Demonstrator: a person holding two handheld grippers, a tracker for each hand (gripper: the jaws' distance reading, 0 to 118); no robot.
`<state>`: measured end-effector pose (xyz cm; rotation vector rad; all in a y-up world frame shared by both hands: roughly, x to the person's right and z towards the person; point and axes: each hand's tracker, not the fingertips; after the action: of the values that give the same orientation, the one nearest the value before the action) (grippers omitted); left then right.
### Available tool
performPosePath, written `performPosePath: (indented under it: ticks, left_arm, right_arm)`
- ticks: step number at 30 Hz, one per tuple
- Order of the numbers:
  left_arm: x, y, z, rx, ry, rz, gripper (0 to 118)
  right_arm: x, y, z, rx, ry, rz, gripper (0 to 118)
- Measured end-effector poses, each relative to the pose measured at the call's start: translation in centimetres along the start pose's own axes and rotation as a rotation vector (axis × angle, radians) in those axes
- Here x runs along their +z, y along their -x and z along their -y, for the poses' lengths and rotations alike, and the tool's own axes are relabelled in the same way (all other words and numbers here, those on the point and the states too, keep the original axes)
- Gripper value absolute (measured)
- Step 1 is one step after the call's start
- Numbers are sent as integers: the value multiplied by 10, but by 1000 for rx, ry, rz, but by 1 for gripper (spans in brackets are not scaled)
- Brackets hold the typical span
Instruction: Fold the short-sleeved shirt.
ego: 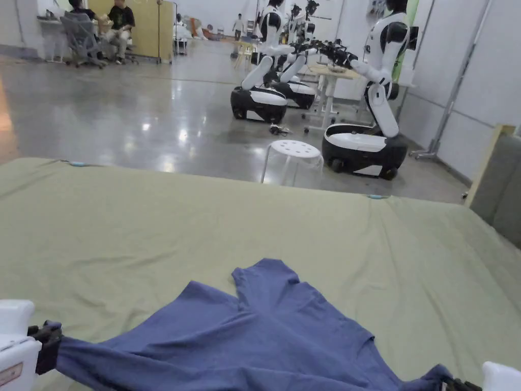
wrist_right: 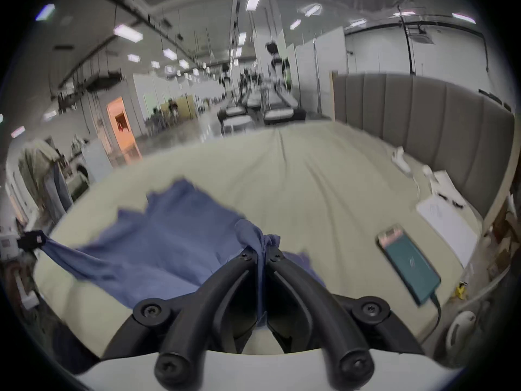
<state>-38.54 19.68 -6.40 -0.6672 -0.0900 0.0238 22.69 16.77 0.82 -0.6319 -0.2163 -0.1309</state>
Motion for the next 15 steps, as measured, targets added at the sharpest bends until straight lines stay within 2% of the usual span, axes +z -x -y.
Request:
performPosePath:
  ticks: [3,4,5,6,8,9,10,11,13,15]
  left_arm:
    - [-18,12,20,69,83,-12,7]
    - [-20,15,21,97,77,-11,11]
    - [-20,16,18,103,65,-14,35]
    - [-20,13,14,109,62,-18,42]
    - [2,-1,0,106,-28,-67,58]
    - [20,-12,-5,63,-109,-68,77]
    - [34,-22,-8,24,-179,-65,83]
    - [47,-38,-13,-15,-242,-50,83]
    - [60,-65,-18,-44,-358,25,83]
    - [66,-92,-20,-80,-415,75,83]
  right_arm:
    - [-11,-9,32,27,67,33,5]
    - [-14,-11,34,29,72,33,5]
    - [-16,-14,33,32,75,26,18]
    - [-15,-14,29,41,79,22,32]
    - [8,-1,14,126,-30,80,52]
    - [20,7,4,150,-89,65,90]
    - [31,17,-6,143,-137,18,114]
    - [49,31,-16,130,-207,-52,118]
    - [61,61,-36,116,-236,-194,118]
    - [71,100,-45,164,-323,-229,118]
